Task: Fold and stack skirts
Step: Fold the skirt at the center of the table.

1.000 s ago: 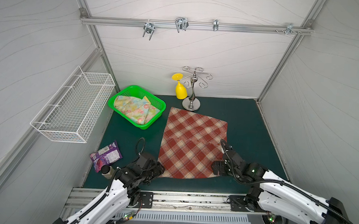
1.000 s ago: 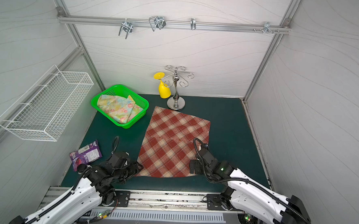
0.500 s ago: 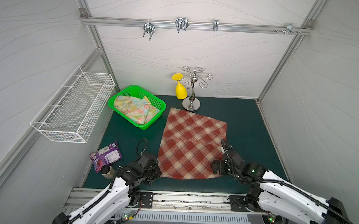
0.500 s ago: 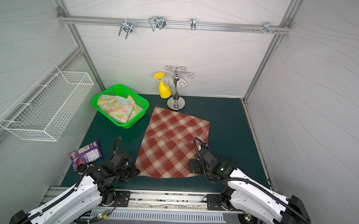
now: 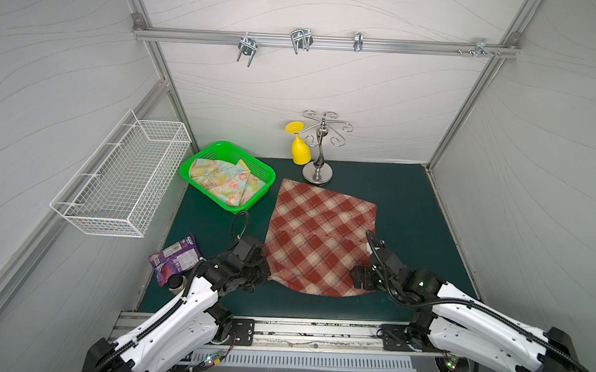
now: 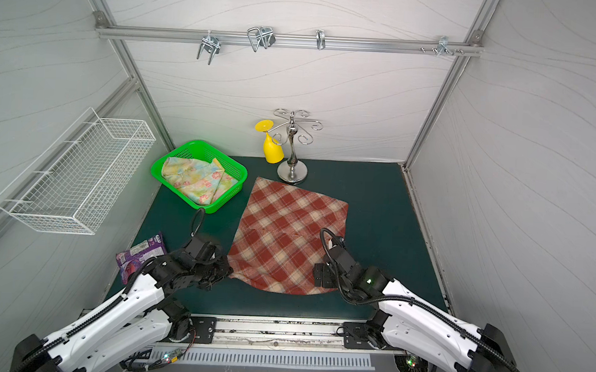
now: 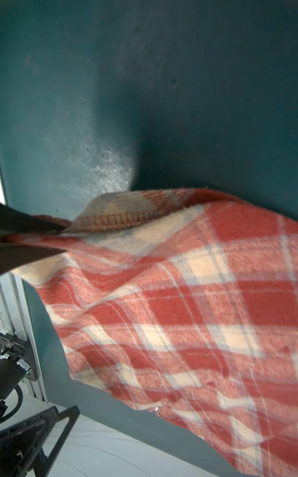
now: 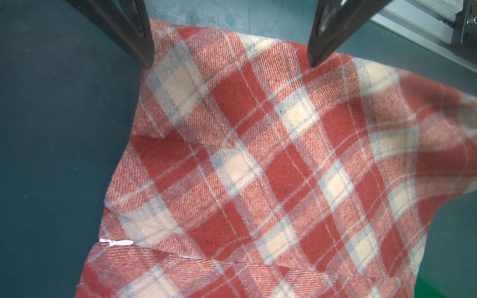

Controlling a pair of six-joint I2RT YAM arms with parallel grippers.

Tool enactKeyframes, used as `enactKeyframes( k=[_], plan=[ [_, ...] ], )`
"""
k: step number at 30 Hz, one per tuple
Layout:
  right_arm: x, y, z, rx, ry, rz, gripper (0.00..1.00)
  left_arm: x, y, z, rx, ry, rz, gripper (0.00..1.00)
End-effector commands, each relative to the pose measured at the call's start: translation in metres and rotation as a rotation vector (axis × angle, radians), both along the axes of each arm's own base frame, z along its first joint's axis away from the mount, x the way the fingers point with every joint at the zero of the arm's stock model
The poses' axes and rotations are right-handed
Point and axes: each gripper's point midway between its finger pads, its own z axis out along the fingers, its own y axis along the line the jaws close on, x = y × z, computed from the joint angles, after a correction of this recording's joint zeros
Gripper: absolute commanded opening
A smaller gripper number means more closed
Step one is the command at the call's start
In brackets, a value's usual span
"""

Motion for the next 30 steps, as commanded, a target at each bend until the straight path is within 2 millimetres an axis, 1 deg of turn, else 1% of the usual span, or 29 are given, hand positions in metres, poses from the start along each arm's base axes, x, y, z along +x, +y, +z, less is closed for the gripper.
enactKeyframes(
  k=[1, 4, 9, 12, 14, 18, 21, 22, 24, 30],
  plan=[
    [-0.009, -0.007, -0.009, -0.026, 0.031, -0.030, 0.92, 0.020, 0.005, 0.025, 0.028, -0.070, 0.010, 0.04],
    [-0.013, -0.016, -0.022, -0.040, 0.059, -0.077, 0.92, 0.032, 0.006, 0.035, 0.023, -0.090, 0.017, 0.04],
    [-0.019, -0.030, -0.046, -0.041, 0.107, -0.184, 0.92, 0.042, 0.003, 0.033, 0.013, -0.082, 0.018, 0.03],
    [-0.022, -0.031, -0.058, -0.013, 0.129, -0.217, 0.89, 0.046, 0.001, 0.031, 0.006, -0.082, 0.019, 0.03],
    [-0.023, -0.031, -0.064, 0.001, 0.136, -0.226, 0.84, 0.046, 0.000, 0.030, 0.001, -0.081, 0.018, 0.03],
    [-0.022, -0.029, -0.067, 0.018, 0.136, -0.235, 0.80, 0.046, 0.001, 0.027, 0.006, -0.082, 0.019, 0.03],
    [-0.020, -0.026, -0.064, 0.029, 0.131, -0.233, 0.72, 0.045, 0.002, 0.024, 0.007, -0.081, 0.017, 0.03],
    [-0.020, -0.025, -0.064, 0.032, 0.129, -0.232, 0.66, 0.044, 0.002, 0.024, 0.007, -0.079, 0.018, 0.03],
    [-0.020, -0.024, -0.064, 0.028, 0.136, -0.230, 0.58, 0.044, 0.003, 0.022, 0.005, -0.079, 0.020, 0.03],
    [-0.028, -0.021, -0.067, 0.028, 0.184, -0.211, 0.45, 0.045, 0.004, 0.021, -0.003, -0.079, 0.029, 0.03]
  ],
)
